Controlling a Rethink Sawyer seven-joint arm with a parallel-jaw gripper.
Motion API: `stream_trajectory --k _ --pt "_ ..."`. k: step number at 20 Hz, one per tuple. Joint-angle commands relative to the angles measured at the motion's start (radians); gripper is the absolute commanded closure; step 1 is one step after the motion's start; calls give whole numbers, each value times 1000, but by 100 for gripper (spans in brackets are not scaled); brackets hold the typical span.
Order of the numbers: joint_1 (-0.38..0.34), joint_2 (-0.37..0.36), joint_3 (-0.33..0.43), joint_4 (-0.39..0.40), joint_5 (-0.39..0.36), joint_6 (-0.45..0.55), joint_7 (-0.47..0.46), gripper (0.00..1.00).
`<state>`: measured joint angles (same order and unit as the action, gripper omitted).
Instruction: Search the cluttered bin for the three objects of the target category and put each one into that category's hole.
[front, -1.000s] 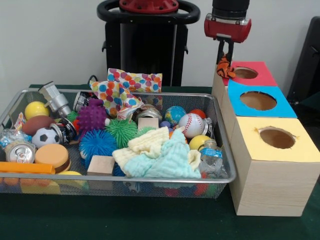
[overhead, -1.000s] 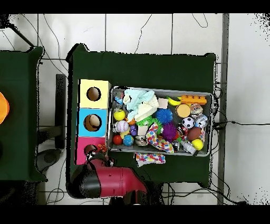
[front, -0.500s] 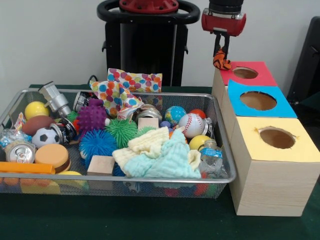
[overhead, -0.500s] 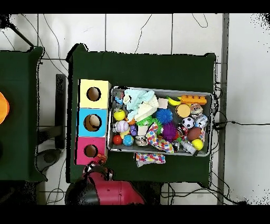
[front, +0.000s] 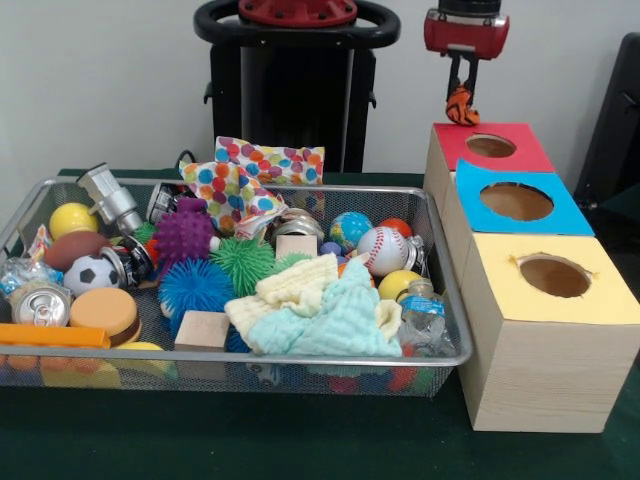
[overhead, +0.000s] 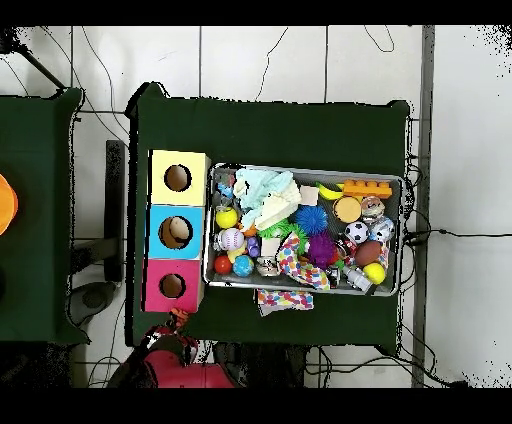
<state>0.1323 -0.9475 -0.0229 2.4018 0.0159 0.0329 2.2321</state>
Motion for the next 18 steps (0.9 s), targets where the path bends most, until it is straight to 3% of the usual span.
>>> stream_trajectory --k 1,5,10,18 --pt "64 3 16 53 92 5 246 100" --pt "127 -11 -2 40 137 23 255 100" --pt "65 -2 33 -1 158 41 206 100" --pt "78 -12 -30 -61 170 82 164 100"
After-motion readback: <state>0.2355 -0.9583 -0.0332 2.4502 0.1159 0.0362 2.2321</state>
